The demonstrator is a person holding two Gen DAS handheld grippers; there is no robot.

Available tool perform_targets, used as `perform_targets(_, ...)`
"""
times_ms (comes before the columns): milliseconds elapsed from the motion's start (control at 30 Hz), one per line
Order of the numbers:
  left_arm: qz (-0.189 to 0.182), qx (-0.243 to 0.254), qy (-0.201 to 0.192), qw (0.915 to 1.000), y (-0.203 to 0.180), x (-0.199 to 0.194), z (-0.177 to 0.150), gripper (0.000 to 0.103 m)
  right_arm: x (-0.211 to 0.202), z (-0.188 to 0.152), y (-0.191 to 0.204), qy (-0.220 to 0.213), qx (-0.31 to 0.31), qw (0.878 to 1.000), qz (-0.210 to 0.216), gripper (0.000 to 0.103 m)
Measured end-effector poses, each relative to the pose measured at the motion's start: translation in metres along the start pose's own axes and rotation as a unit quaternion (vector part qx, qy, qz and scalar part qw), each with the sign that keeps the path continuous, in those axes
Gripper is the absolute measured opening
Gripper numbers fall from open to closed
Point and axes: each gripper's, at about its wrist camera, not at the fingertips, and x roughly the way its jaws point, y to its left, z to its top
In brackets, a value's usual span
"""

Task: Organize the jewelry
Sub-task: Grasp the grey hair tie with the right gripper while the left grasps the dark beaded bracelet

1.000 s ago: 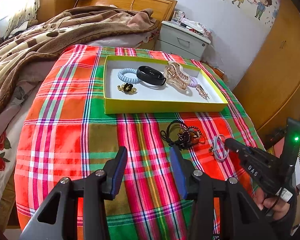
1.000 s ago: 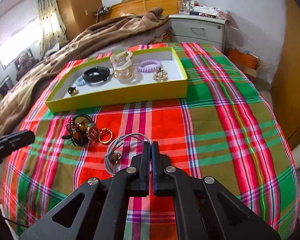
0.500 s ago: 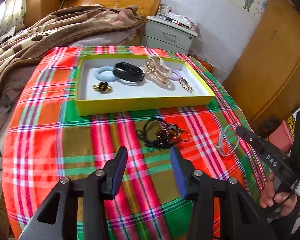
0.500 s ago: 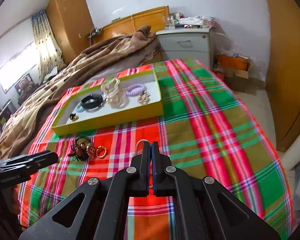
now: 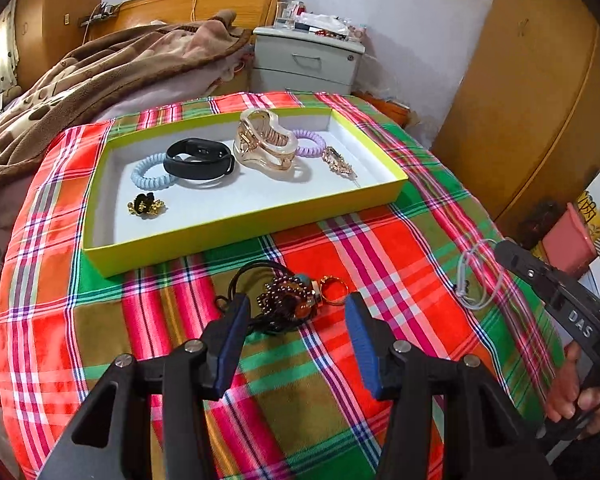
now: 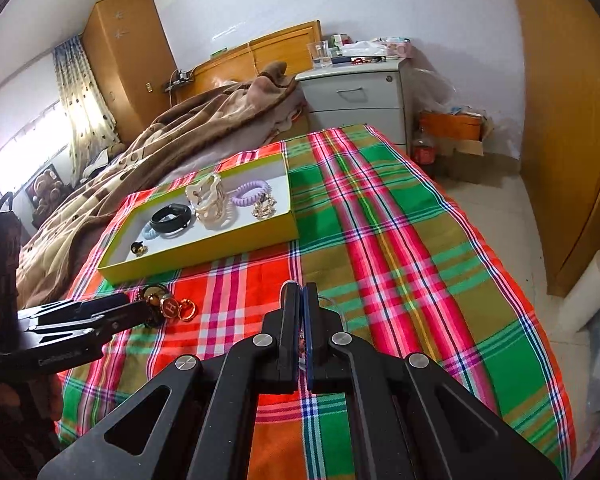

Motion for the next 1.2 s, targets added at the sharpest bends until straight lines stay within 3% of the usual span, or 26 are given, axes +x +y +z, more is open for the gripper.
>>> perform_targets(300, 0.017, -0.008, 0.018, 0.9997, -0.002, 0.016, 0.000, 0.051, 0.002, 0.000, -0.003, 0.000, 0.003, 1.000, 0.003, 0.001)
perform_targets(700, 0.025, -0.006, 0.010, 0.9996, -0.001, 0.015, 0.003, 0.018, 0.004, 0.000, -0.003, 0.000, 0.004, 1.000, 0.004, 0.001)
perform_targets(867, 0.023, -0.012, 0.002, 0.9997, 0.002, 0.010, 0.004, 0.016, 0.004, 0.000, -0.003, -0.001, 0.005, 1.000, 0.003, 0.001)
perform_targets(1000, 0.016, -0.015, -0.007, 0.9997, 0.003, 0.005, 0.005, 0.008, 0.004, -0.001, -0.003, -0.002, 0.006, 1.000, 0.003, 0.001)
perform_targets(1200, 0.012, -0.024, -0.017, 0.9995, 0.008, -0.004, 0.008, 0.007, 0.002, 0.000, -0.002, -0.004, 0.007, 1.000, 0.004, 0.001)
